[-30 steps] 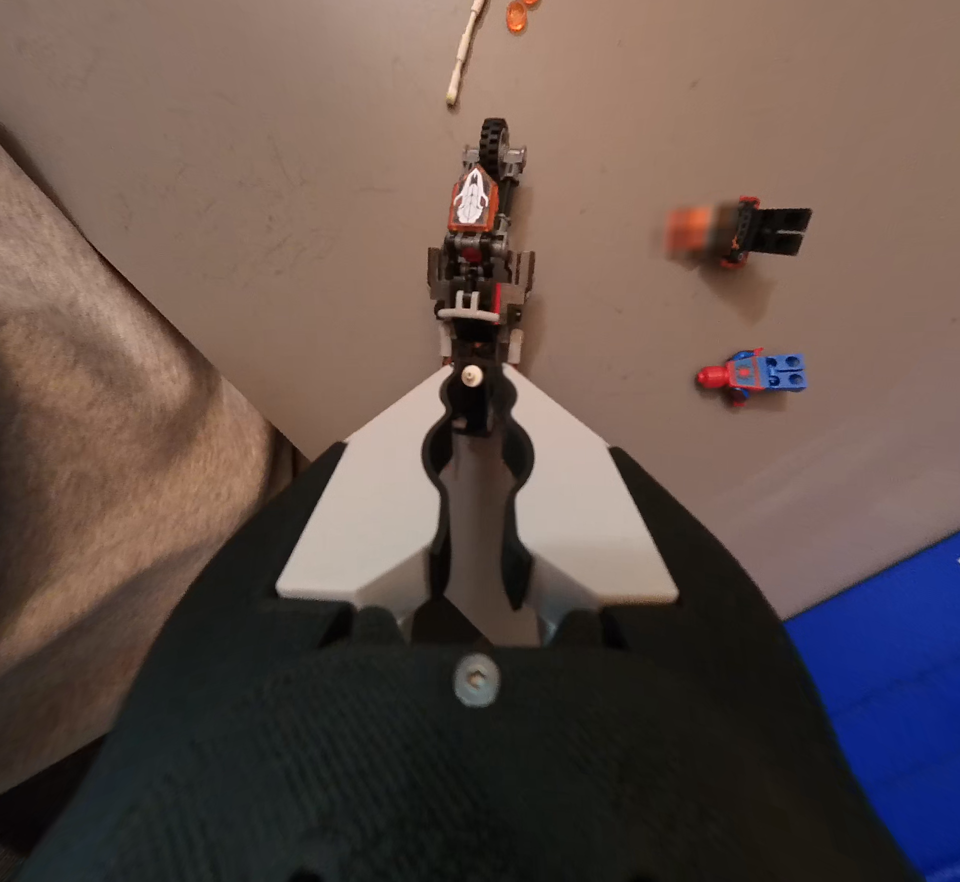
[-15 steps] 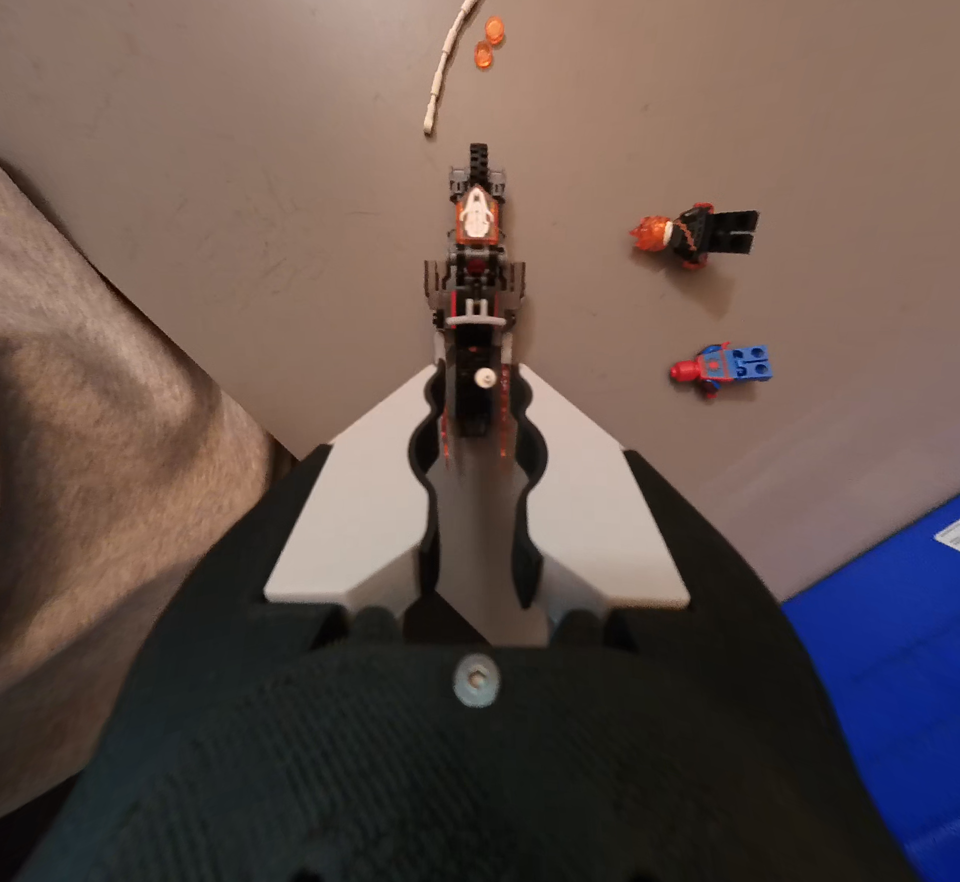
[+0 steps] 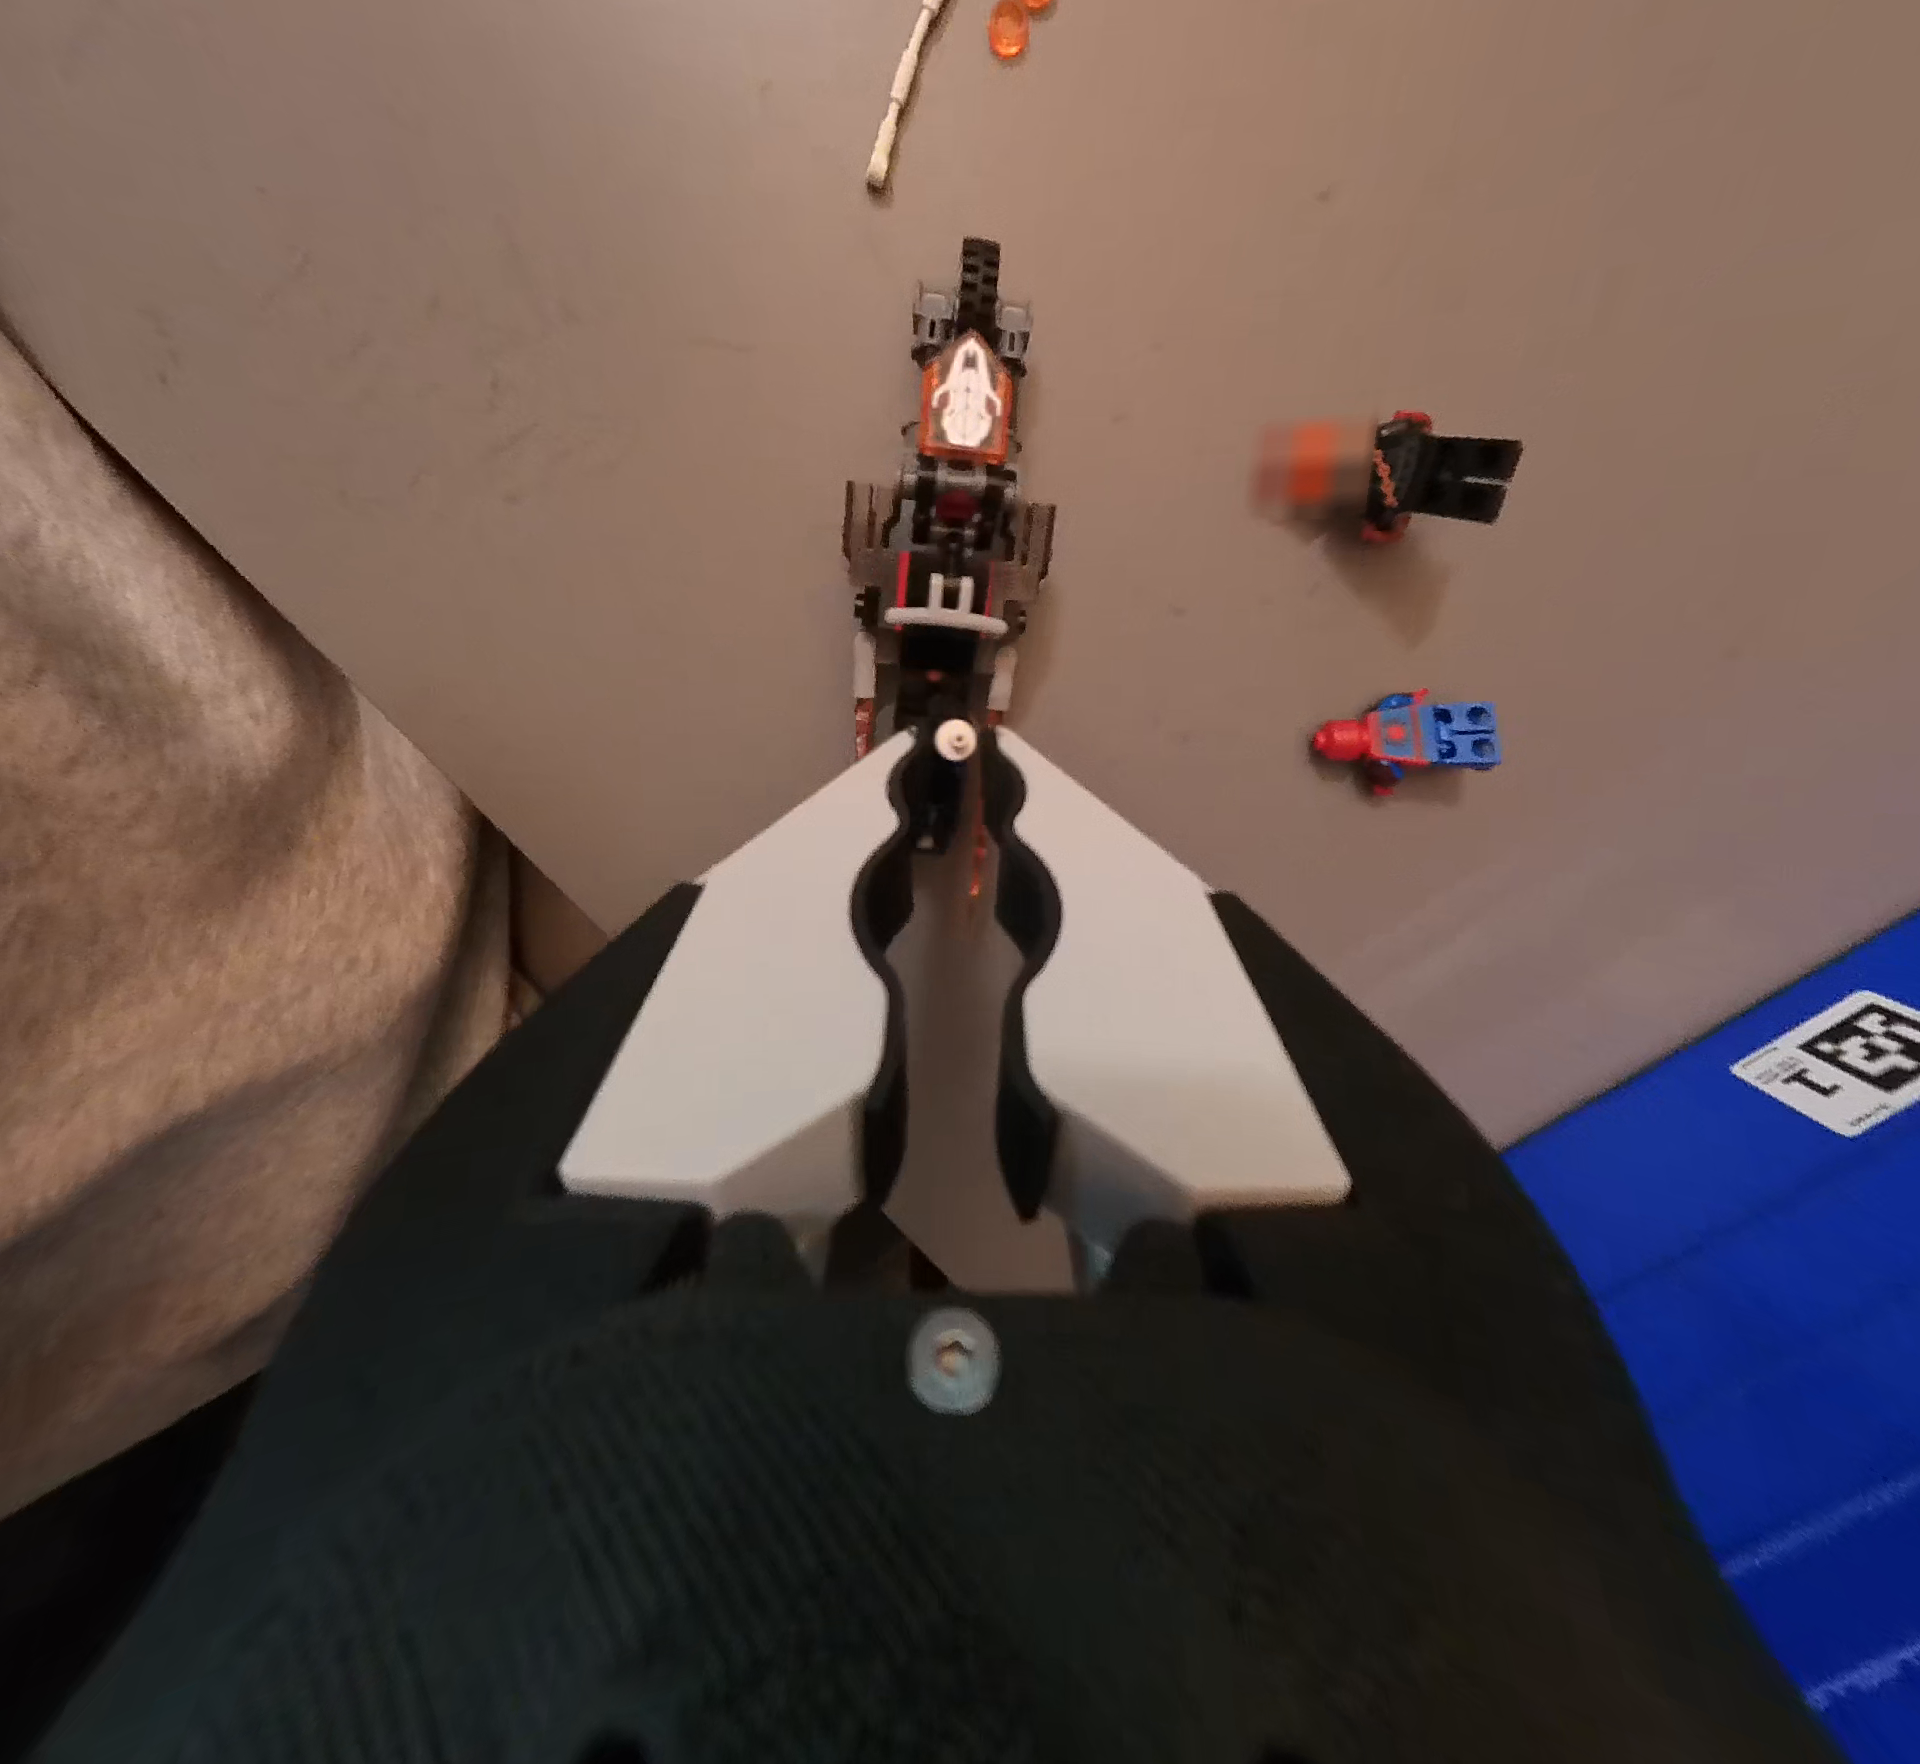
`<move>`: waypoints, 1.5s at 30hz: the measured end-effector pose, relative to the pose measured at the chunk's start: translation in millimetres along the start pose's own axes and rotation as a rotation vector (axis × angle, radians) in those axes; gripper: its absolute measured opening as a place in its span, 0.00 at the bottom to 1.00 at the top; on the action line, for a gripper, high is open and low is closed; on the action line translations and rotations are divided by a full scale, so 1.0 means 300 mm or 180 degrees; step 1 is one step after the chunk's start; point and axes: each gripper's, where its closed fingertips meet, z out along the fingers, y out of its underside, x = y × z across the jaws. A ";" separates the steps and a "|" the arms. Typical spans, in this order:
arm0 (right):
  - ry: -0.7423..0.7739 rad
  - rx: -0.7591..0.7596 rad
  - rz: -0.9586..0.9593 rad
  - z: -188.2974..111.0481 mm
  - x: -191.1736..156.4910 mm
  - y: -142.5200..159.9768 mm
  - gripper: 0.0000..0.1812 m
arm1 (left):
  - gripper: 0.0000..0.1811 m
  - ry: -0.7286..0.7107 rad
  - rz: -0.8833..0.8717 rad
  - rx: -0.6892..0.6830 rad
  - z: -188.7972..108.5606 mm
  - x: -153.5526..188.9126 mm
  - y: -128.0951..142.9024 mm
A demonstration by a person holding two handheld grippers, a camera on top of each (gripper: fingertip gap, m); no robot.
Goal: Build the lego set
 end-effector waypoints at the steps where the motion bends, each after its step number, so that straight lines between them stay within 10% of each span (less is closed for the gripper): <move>1: 0.0006 -0.0012 0.0000 0.002 0.002 0.002 0.03 | 0.28 -0.0002 0.0000 0.0000 0.000 -0.001 0.000; 45: 0.0417 0.0837 0.0532 0.007 -0.003 0.020 0.00 | 0.28 -0.0003 -0.0002 -0.0005 0.002 0.000 0.003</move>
